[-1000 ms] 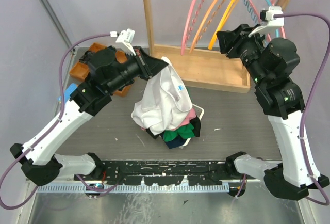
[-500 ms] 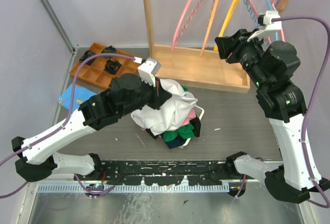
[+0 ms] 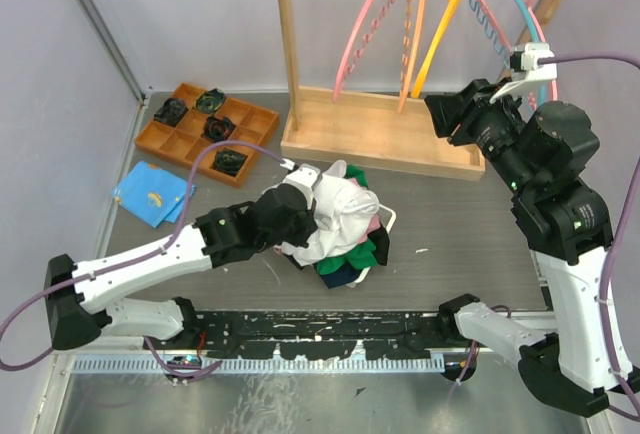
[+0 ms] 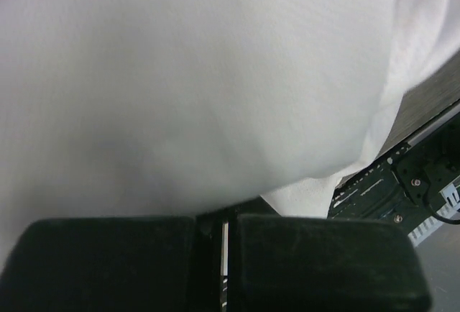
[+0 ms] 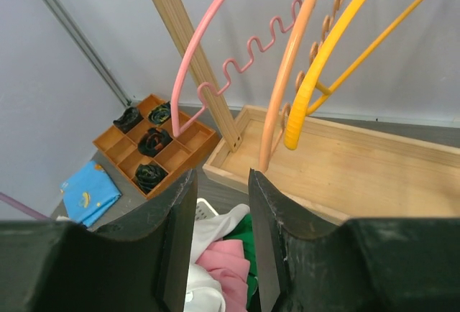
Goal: Remove the t-shirt from the hanger
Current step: Place the T-shirt in the bin.
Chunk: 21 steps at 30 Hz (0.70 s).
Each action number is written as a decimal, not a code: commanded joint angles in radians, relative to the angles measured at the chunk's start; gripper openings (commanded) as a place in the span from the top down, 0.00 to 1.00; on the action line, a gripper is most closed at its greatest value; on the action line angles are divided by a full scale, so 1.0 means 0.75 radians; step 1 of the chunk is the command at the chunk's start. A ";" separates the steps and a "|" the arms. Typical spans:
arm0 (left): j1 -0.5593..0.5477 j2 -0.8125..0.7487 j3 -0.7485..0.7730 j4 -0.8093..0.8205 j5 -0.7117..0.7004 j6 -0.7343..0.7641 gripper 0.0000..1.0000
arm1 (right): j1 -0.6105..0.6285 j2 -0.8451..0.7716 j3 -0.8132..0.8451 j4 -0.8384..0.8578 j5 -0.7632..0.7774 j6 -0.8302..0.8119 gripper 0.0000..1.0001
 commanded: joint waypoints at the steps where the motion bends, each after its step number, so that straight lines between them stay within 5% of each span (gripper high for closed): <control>1: -0.005 0.069 -0.046 0.099 0.068 -0.099 1.00 | -0.002 -0.020 0.051 -0.031 -0.014 0.003 0.60; 8: -0.004 0.071 0.089 -0.010 0.073 -0.075 0.96 | -0.001 -0.036 0.061 -0.073 -0.015 0.007 0.59; 16: -0.004 -0.036 0.447 -0.199 0.083 0.038 0.32 | -0.002 -0.082 -0.028 -0.061 -0.003 0.032 0.56; 21: -0.004 -0.134 0.508 -0.186 0.103 0.053 0.01 | -0.001 -0.124 -0.112 -0.036 0.027 0.080 0.55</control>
